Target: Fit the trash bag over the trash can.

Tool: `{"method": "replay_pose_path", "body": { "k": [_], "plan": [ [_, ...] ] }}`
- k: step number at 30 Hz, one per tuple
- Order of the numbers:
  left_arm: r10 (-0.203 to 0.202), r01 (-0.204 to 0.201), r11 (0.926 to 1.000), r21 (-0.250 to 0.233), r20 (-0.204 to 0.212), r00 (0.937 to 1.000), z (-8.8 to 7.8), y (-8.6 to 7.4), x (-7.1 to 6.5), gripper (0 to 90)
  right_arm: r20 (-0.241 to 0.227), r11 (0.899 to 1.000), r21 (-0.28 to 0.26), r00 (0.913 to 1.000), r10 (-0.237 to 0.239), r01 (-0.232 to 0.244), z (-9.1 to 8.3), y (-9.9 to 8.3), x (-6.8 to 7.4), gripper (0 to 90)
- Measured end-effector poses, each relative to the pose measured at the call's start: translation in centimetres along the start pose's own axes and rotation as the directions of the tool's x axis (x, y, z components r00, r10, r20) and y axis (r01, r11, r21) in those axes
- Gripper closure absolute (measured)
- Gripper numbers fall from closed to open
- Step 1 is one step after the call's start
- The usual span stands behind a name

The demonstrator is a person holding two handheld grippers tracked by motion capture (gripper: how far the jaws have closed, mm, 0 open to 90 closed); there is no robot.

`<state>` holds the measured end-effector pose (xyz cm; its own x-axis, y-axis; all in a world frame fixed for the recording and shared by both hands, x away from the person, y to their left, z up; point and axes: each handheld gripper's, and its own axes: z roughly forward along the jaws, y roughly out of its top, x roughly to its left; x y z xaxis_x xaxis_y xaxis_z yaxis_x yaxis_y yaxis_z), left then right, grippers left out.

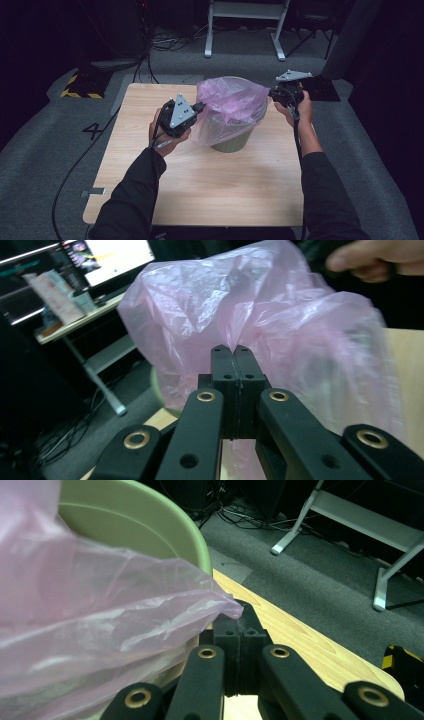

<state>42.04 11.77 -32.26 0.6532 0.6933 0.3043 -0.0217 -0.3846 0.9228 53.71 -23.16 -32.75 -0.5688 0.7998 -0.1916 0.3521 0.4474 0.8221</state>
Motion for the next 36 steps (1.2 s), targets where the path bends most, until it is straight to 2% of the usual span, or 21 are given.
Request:
{"method": "replay_pose_path", "body": {
  "k": [3,4,6,8,9,11,14,16,17,18,19,21,22,23,24,25,26,30,32,35,36],
  "plan": [
    [-0.032,0.032,0.9993,0.018,-0.035,0.9989,1.2,0.1,1.1,89.9,-0.001,1.000,0.006,1.0000,0.003,-0.003,0.3,-0.1,-0.1,90.0],
    [-0.055,0.055,0.9983,0.018,-0.031,0.9980,1.5,0.0,1.6,89.9,-0.006,1.000,0.005,1.0000,0.007,-0.007,0.4,-0.2,-0.2,90.0],
    [-0.092,0.093,0.9954,0.023,-0.048,0.9946,2.2,-0.1,2.4,89.9,-0.005,1.000,0.012,1.0000,0.004,-0.004,0.6,-0.2,-0.2,90.0],
    [-0.132,0.134,0.9906,0.029,-0.059,0.9895,2.8,-0.4,3.3,90.0,-0.009,1.000,0.018,0.9999,0.006,-0.006,0.9,-0.3,-0.2,90.0],
    [-0.159,0.163,0.9857,0.045,-0.069,0.9848,3.3,-0.6,3.8,90.0,-0.009,1.000,0.023,0.9999,0.006,-0.005,1.0,-0.4,-0.3,90.0],
    [-0.188,0.195,0.9781,0.073,-0.087,0.9782,4.2,-1.1,4.6,90.0,-0.012,1.000,0.028,0.9998,0.013,-0.013,1.3,-0.5,-0.3,90.0],
    [-0.256,0.266,0.9565,0.121,-0.093,0.9623,5.5,-2.2,5.6,90.0,-0.022,0.999,0.037,0.9997,0.014,-0.014,1.7,-0.7,-0.3,90.0],
    [-0.284,0.296,0.9417,0.160,-0.097,0.9540,6.4,-3.0,5.9,90.0,-0.030,0.999,0.045,0.9994,0.017,-0.016,2.0,-0.9,-0.3,90.0],
    [-0.302,0.314,0.9324,0.180,-0.090,0.9491,6.7,-3.5,6.0,90.0,-0.032,0.999,0.052,0.9993,0.019,-0.018,2.1,-1.0,-0.3,90.0],
    [-0.313,0.324,0.9262,0.193,-0.083,0.9460,7.0,-3.8,6.2,90.0,-0.036,0.998,0.055,0.9992,0.020,-0.018,2.3,-1.2,-0.3,90.0],
    [-0.331,0.339,0.9159,0.215,-0.075,0.9408,7.3,-4.4,6.2,90.0,-0.041,0.998,0.059,0.9989,0.023,-0.021,2.3,-1.3,-0.3,90.0],
    [-0.347,0.350,0.9048,0.242,-0.059,0.9362,7.7,-5.2,6.3,90.0,-0.060,0.997,0.067,0.9978,0.027,-0.023,2.6,-1.7,-0.2,90.0],
    [-0.361,0.359,0.8979,0.254,-0.042,0.9317,7.9,-5.6,6.3,90.0,-0.068,0.997,0.071,0.9974,0.025,-0.020,2.7,-1.9,-0.1,90.0],
    [-0.362,0.356,0.8916,0.280,-0.032,0.9316,8.2,-6.0,6.2,90.0,-0.074,0.997,0.071,0.9969,0.029,-0.024,2.8,-2.1,-0.1,90.0],
    [-0.355,0.350,0.8899,0.293,-0.036,0.9340,8.3,-6.3,6.1,90.0,-0.086,0.997,0.073,0.9957,0.035,-0.029,2.9,-2.3,-0.2,90.0],
    [-0.361,0.352,0.8864,0.301,-0.026,0.9321,8.4,-6.5,6.0,90.0,-0.096,0.997,0.076,0.9946,0.040,-0.033,3.0,-2.5,-0.2,90.0],
    [-0.373,0.360,0.8839,0.299,-0.013,0.9276,8.5,-6.8,5.9,90.0,-0.105,0.996,0.079,0.9935,0.045,-0.036,3.1,-2.7,-0.2,90.0],
    [-0.379,0.355,0.8818,0.311,0.019,0.9252,8.6,-7.4,5.3,90.0,-0.131,0.997,0.067,0.9898,0.057,-0.048,3.0,-3.4,0.0,90.0],
    [-0.386,0.356,0.8809,0.312,0.037,0.9218,8.5,-7.6,5.1,90.0,-0.146,0.997,0.058,0.9876,0.057,-0.049,2.9,-3.6,0.1,90.0],
    [-0.374,0.334,0.8890,0.313,0.074,0.9246,8.1,-8.0,4.6,90.0,-0.161,0.998,0.052,0.9859,0.045,-0.037,2.7,-3.8,0.5,90.0],
    [-0.380,0.338,0.8904,0.305,0.090,0.9206,7.8,-8.1,4.6,90.0,-0.163,0.998,0.049,0.9855,0.045,-0.038,2.6,-4.0,0.6,90.0]
  ]
}}
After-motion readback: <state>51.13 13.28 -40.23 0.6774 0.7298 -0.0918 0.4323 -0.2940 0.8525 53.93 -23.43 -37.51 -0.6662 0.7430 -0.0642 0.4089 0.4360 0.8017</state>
